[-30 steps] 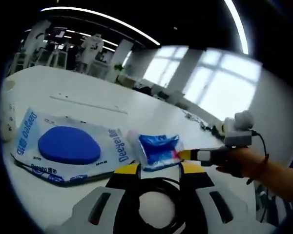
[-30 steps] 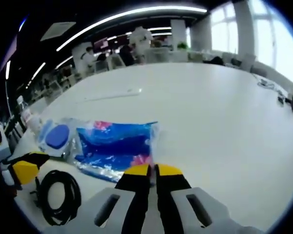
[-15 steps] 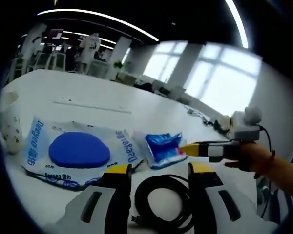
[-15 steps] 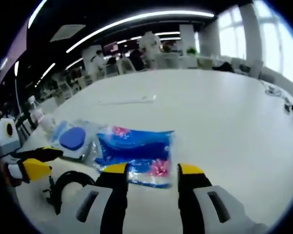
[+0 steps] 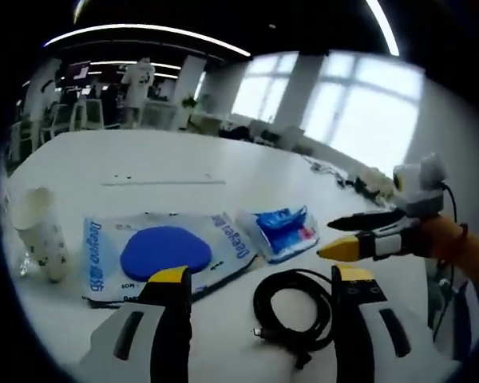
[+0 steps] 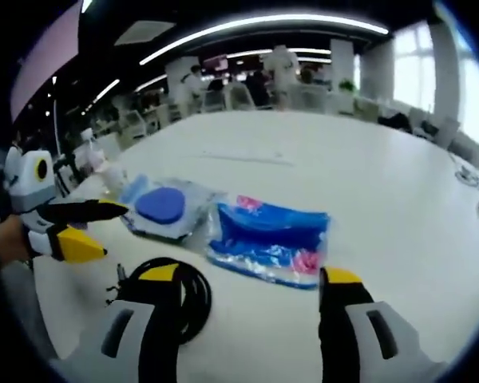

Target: Arrange the tabletop items into an orderly group along one side of the table until the central work area is clear of visible clutter.

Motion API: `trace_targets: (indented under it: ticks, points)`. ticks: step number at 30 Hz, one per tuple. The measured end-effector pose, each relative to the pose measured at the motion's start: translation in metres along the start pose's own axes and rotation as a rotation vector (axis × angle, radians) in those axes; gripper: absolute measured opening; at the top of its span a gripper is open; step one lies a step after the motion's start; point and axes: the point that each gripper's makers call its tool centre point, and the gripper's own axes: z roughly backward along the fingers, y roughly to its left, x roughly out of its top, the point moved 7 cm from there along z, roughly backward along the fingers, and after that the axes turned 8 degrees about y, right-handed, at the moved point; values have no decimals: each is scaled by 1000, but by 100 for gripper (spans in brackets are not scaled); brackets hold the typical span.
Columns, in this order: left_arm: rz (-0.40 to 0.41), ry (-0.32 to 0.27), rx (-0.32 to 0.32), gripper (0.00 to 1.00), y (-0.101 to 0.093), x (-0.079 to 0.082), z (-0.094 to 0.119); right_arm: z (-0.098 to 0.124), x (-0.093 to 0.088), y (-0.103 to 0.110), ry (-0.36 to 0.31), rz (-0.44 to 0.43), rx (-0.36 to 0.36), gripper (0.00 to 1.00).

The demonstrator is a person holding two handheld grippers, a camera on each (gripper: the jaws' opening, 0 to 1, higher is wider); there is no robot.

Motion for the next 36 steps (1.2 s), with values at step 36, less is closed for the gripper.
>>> trace_targets:
  ticks: [36]
  points:
    - [-102, 17, 99, 90, 36, -22, 162, 106, -10, 106, -7, 178, 111, 98]
